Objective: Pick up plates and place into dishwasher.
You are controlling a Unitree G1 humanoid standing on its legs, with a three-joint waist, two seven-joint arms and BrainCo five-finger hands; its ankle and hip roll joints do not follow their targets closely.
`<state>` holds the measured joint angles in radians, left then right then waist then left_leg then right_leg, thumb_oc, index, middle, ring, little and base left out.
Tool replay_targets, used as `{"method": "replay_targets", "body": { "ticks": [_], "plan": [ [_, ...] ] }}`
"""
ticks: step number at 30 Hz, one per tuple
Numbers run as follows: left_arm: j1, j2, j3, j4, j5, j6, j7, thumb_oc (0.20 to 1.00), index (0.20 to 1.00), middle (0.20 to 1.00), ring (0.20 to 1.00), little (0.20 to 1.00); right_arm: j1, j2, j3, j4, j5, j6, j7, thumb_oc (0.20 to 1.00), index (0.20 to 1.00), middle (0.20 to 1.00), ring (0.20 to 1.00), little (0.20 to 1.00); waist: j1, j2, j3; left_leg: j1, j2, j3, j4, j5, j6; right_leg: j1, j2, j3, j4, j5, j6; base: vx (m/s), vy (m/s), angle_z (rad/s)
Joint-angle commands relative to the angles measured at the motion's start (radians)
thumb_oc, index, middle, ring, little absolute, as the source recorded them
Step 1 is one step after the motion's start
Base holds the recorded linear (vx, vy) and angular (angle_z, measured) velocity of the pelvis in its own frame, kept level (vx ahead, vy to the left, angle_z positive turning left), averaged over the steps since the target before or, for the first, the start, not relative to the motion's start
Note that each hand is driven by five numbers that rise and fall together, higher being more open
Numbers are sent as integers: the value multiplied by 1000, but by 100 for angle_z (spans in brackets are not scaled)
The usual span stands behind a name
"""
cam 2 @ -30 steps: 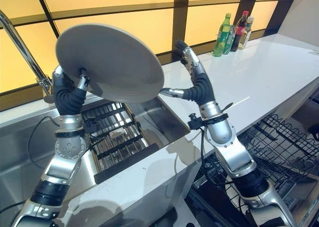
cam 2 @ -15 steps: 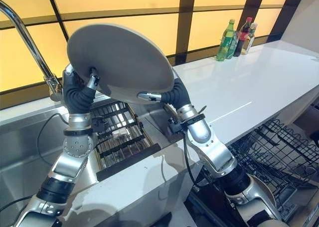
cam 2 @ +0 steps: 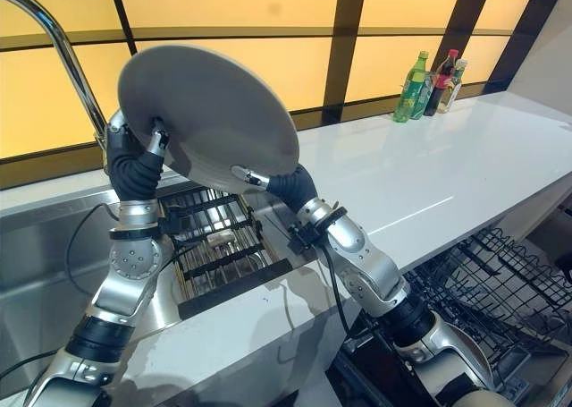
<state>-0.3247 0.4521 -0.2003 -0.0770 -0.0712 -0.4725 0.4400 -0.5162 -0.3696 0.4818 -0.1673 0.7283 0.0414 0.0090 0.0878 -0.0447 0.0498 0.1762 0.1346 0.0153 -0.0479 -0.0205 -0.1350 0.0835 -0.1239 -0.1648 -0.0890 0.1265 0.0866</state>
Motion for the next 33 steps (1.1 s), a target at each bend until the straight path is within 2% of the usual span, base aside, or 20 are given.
{"method": "replay_targets", "body": {
  "ticks": [1,17,21,22,23,30,33],
  "plan": [
    [-148,-7,-130,55,28,-51,-65,200,200,200,200,200,-148,53,12,-38,-16,-71,50,200,200,200,200,200,7,20,-38,-119,1,-26,30,17,26,43,-47,-30,168,-220,32,0,0,0],
    [-166,-23,-129,77,23,-23,-48,200,200,200,200,200,-144,41,-34,-38,-90,-84,-10,200,200,200,200,200,-15,27,-36,-113,9,-15,25,20,23,44,-50,-24,160,-212,35,0,0,0],
    [-161,-26,-110,74,11,32,-33,200,200,200,200,200,-134,31,-62,-39,-138,-88,-48,200,200,200,200,200,-23,28,-35,-109,10,-10,21,21,23,46,-51,-21,156,-210,37,0,0,0],
    [-159,-25,-108,73,11,44,-26,335,335,335,335,335,-134,29,-64,-39,-155,-87,-58,200,200,200,200,200,-23,28,-36,-109,10,-9,20,21,23,46,-50,-20,155,-209,37,0,0,0],
    [-156,-22,-97,79,1,72,-23,1000,1000,1000,1000,1000,-133,18,-78,-39,-187,-84,-76,200,200,200,200,200,-26,28,-36,-106,10,-7,17,22,22,46,-51,-19,152,-207,39,-16,-3,-5],
    [-139,11,31,73,-22,106,78,1000,1000,1000,1000,1000,-103,-54,-183,-37,-324,-68,-168,200,200,200,200,200,-46,28,-41,-100,14,12,10,23,23,40,-58,-11,137,-192,47,-3,-1,-1],
    [-119,29,97,67,-8,118,107,1000,1000,1000,1000,1000,-60,-93,-241,-41,-339,-69,-181,200,200,200,200,200,-60,27,-43,-97,17,26,7,23,22,38,-60,-3,127,-184,51,-18,-36,-6]
  ]
}}
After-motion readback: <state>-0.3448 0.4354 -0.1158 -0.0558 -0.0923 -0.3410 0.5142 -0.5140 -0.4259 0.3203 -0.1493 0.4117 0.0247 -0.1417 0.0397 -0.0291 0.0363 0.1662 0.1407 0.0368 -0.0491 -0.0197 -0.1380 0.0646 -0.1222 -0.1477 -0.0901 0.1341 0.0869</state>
